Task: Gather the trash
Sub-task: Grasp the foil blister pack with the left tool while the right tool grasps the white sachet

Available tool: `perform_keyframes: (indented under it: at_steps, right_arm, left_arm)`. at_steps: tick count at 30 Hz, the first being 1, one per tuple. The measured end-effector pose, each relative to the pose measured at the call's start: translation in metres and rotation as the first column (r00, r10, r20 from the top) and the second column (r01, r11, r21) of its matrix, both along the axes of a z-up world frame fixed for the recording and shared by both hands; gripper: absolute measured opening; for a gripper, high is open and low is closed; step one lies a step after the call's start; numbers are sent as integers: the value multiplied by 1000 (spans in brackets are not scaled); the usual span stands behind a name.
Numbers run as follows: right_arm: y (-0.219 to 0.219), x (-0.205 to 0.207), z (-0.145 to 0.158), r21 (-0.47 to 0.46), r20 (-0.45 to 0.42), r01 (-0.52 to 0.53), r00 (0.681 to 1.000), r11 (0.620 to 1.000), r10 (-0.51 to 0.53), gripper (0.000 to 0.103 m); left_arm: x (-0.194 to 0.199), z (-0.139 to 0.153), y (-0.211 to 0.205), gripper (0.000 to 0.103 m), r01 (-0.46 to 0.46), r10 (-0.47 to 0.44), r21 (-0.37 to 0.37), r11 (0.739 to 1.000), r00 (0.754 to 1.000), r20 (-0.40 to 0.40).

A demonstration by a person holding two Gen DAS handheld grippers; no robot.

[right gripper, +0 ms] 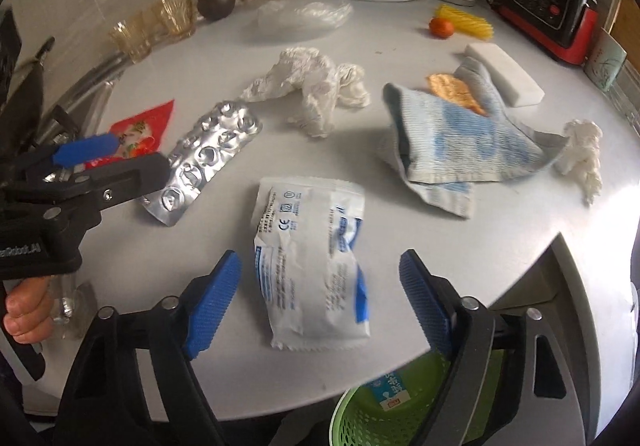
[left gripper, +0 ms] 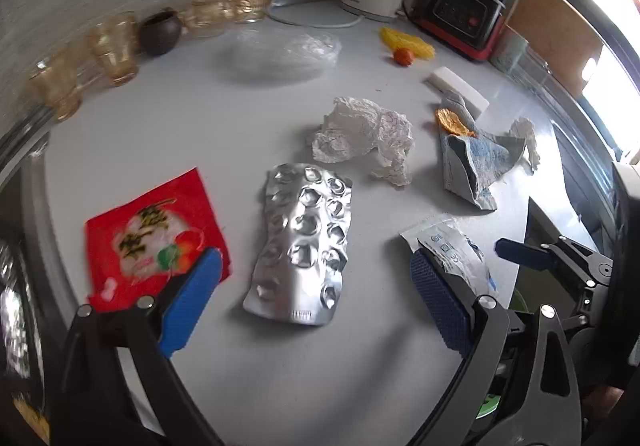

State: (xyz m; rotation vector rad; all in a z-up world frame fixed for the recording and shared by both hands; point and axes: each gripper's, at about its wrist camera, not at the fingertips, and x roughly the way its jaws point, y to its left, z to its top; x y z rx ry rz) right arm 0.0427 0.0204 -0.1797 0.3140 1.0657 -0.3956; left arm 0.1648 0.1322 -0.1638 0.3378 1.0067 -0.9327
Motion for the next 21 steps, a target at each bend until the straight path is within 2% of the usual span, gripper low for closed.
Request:
perform_keyframes:
  at_steps: [1, 2, 4, 5, 6, 11, 13, 15, 16, 19, 21]
  right_arm:
    - [0, 3, -3, -1, -13, 1, 1000, 1000, -1, 73]
    - [1, 6, -6, 0, -28, 3, 1000, 1000, -3, 63]
    - [3, 8, -6, -35, -40, 3, 999, 999, -4, 52]
    - [3, 9, -6, -50, -46, 0, 999, 999, -2, 41]
    - [2, 9, -5, -42, -42, 1, 999, 999, -3, 36]
    - [-11, -1, 4, -5, -32, 61, 998, 998, -61, 24]
    - [-15, -7, 12, 4, -17, 84, 996, 996, -84, 24]
    - [-19, -11, 20, 2, -1, 103, 995, 995, -103, 24]
    - [-21, -12, 23, 1, 7, 108, 994, 994, -108, 24]
    - [-25, -14, 29, -9, 20, 118, 993, 993, -118, 23]
    - [-27, -16, 31, -10, 24, 121, 992, 993, -121, 23]
  left_arm:
    - [3, -3, -3, 91, 11, -11, 5, 1000, 1000, -6]
    - [5, -5, -5, 91, 16, -16, 8, 1000, 1000, -10]
    - [11, -10, -8, 91, 25, -24, 14, 1000, 999, -26]
    - [14, -12, -10, 91, 26, -26, 17, 1000, 999, -33]
    - [17, -14, -11, 91, 28, -27, 19, 999, 999, -38]
    - [24, -25, -20, 91, 45, -43, 56, 997, 998, -41]
    - [25, -29, -24, 90, 51, -48, 78, 996, 998, -44]
    - [25, -35, -28, 82, 52, -46, 105, 993, 998, -53]
    - [24, -37, -30, 82, 50, -44, 114, 992, 998, -51]
    - [21, -37, -34, 70, 42, -42, 139, 989, 999, -3]
    - [20, -37, -35, 54, 36, -41, 156, 987, 999, 27]
